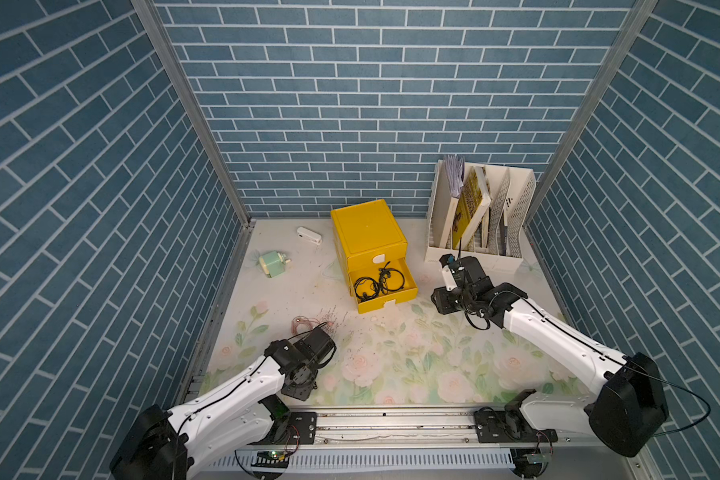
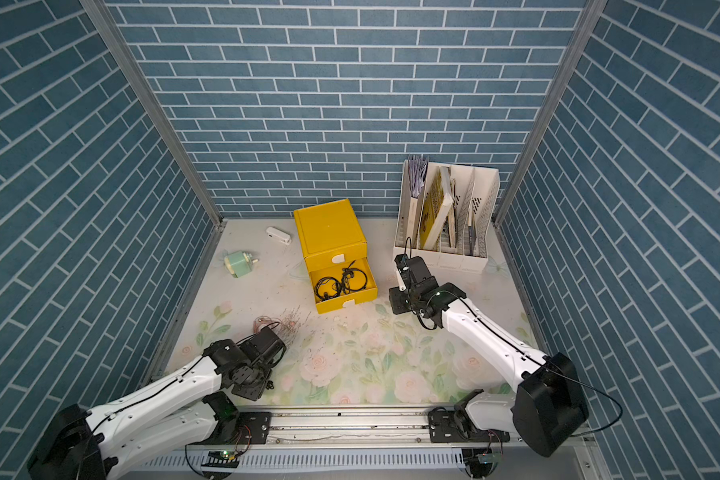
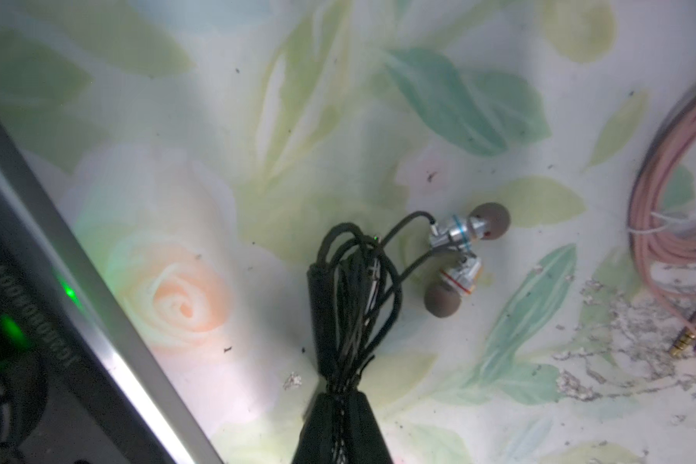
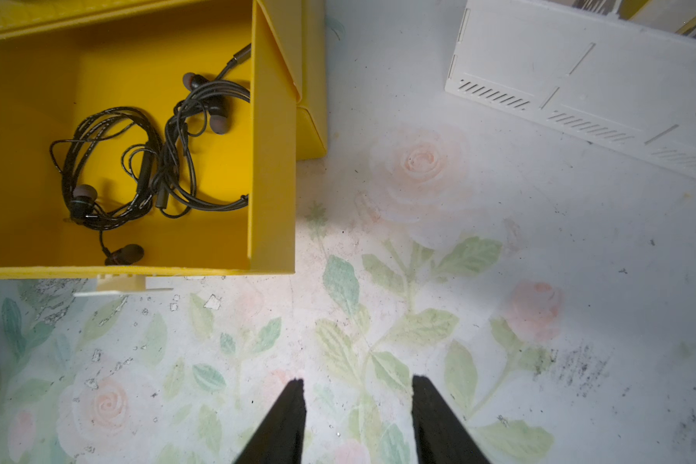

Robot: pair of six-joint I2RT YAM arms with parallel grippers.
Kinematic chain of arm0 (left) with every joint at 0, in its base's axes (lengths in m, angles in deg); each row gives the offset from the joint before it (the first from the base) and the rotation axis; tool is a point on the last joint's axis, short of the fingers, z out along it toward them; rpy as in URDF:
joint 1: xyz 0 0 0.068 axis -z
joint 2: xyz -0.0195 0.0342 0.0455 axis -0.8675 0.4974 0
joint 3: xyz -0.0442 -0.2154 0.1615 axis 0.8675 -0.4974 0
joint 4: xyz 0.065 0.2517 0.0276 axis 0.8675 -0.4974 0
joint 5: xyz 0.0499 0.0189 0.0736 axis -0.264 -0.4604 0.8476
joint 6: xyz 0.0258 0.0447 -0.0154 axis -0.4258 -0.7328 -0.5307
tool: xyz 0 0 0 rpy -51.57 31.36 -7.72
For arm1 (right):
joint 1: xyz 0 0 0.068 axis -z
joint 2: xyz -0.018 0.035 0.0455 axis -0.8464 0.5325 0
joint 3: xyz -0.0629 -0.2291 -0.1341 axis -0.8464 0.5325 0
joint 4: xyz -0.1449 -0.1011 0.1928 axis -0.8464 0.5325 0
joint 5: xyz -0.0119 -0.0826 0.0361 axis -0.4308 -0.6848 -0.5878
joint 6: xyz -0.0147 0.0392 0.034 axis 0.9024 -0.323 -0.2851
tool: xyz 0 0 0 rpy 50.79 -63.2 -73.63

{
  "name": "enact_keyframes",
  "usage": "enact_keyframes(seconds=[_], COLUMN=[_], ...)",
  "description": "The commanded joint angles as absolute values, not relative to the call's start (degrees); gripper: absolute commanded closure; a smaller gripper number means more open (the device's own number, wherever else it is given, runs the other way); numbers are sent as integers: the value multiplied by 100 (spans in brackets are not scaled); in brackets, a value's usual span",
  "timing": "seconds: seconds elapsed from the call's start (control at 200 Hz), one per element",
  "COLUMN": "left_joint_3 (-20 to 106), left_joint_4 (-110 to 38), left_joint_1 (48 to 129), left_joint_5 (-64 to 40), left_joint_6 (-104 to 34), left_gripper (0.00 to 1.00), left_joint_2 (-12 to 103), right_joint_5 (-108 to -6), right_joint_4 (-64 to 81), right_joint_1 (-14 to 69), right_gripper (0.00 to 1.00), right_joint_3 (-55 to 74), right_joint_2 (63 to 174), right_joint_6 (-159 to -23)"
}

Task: Place the wired earphones into the drawer by color
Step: Pick up the wired earphones from the center of the board.

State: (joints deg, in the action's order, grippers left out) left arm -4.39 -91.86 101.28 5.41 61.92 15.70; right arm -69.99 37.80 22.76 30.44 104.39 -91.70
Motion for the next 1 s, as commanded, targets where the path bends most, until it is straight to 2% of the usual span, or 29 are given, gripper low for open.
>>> enact_keyframes(seconds=[0.0,0.21,0.27,0.495,0.795,0.995], left_joint_3=[-386,-114,160,1083,2052,2459], left_joint_4=[-9247,-9559,-9627,-9743,-8159,-7060], left_joint_1=[10095,10096,10099,10103,10096,10101], left_joint_5=[693,862,956,1401,1933,1348], left_joint_6=[6017,5854,5810,5140,3248,2022], left_gripper=[92,94,97,97,90,91], left_joint_2=[1578,1494,1355,985,-276,-307], right_joint_5=[-6938,-6941,-6932,-6693,-6065,-4989], right_joint_4=[3735,3737,3737,3674,3246,2745], right_joint_1=[2295,2299,2298,2298,2303,2294], right_gripper=[54,54,54,54,53,53], right_joint_3=[3092,3043,3004,2883,2701,2779], right_joint_2=[10496,10435,10426,10429,9930,9865], right_joint_6=[-9262,-9280,-9289,-9306,-9324,-9404])
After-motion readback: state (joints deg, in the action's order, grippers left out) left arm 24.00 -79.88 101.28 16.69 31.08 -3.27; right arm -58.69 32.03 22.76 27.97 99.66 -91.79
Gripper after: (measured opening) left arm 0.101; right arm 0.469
